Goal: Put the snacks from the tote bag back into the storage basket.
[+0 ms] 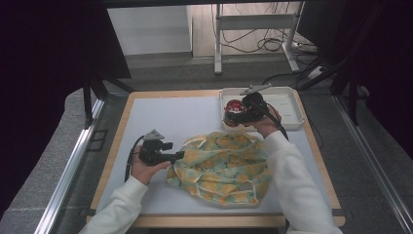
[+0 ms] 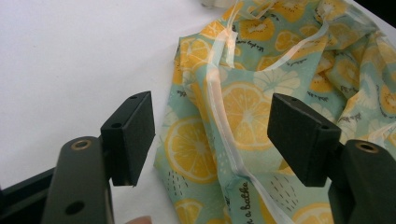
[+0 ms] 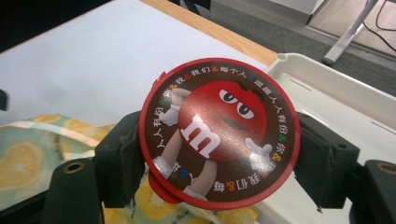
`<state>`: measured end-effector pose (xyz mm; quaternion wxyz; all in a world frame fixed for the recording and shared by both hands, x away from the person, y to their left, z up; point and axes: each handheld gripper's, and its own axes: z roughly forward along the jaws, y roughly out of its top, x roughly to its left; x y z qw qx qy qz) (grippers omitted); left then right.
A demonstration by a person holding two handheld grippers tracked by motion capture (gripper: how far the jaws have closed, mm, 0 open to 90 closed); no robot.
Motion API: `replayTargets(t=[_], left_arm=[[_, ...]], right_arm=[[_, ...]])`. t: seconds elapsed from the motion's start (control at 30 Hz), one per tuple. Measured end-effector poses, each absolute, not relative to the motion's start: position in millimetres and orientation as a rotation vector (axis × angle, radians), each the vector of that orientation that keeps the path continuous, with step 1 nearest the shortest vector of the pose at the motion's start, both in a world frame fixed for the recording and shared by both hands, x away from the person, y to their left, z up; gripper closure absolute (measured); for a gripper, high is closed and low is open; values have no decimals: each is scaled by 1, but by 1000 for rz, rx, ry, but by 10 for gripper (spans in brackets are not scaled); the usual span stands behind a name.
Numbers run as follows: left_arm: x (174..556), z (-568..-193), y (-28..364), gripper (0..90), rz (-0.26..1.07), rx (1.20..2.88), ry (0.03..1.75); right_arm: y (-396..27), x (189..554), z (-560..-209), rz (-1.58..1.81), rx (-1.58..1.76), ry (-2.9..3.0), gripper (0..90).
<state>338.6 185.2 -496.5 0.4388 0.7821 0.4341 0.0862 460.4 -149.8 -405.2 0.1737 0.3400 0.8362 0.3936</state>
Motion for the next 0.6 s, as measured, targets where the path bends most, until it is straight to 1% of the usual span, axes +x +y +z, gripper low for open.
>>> replayTargets(t=[0.33,0.6], left_arm=[[338,-495,185,321,215,1940,1076],[338,-496,185,320,216,1944,1074]], right_arm=[[-154,483,-415,1077,1014,2358,257],[-155,494,-425,1069,1046,2350,257]])
